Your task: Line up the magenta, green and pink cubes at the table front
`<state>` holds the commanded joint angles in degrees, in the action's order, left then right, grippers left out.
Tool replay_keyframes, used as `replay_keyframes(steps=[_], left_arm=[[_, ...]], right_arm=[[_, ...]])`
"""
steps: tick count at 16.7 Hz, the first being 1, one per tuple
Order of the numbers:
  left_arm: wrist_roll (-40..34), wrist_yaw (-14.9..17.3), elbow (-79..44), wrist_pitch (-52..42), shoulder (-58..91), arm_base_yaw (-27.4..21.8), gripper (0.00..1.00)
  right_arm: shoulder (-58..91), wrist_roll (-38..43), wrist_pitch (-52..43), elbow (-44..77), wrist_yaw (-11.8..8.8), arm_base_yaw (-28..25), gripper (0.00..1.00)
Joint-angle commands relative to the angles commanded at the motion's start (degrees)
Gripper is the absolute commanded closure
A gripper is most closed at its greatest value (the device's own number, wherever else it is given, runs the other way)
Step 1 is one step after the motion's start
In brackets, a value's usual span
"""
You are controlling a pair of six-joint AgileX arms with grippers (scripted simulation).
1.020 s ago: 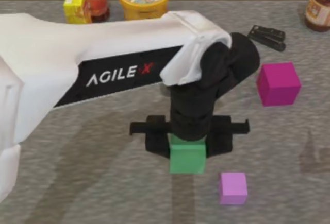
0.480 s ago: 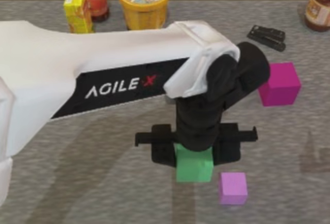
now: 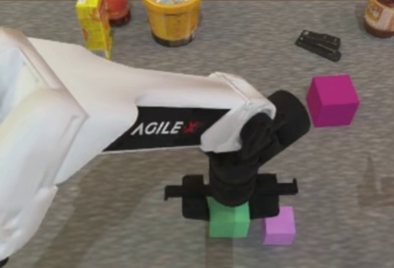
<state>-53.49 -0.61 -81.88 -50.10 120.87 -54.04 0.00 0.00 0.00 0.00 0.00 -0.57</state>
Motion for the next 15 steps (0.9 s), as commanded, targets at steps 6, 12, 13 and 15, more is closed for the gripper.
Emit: replay_keyframes(steps=[6, 12, 13, 15], left_arm=[[0.0, 0.0, 0.0, 0.0, 0.0, 0.0, 0.77], [0.0, 0.0, 0.0, 0.0, 0.0, 0.0, 0.32], [0.0, 0.0, 0.0, 0.0, 0.0, 0.0, 0.25], [0.0, 0.0, 0.0, 0.0, 0.0, 0.0, 0.1]], right_arm=[[0.0, 0.0, 0.0, 0.0, 0.0, 0.0, 0.0], [0.0, 0.0, 0.0, 0.0, 0.0, 0.0, 0.0], [0.0, 0.0, 0.0, 0.0, 0.0, 0.0, 0.0], [0.0, 0.0, 0.0, 0.0, 0.0, 0.0, 0.0]])
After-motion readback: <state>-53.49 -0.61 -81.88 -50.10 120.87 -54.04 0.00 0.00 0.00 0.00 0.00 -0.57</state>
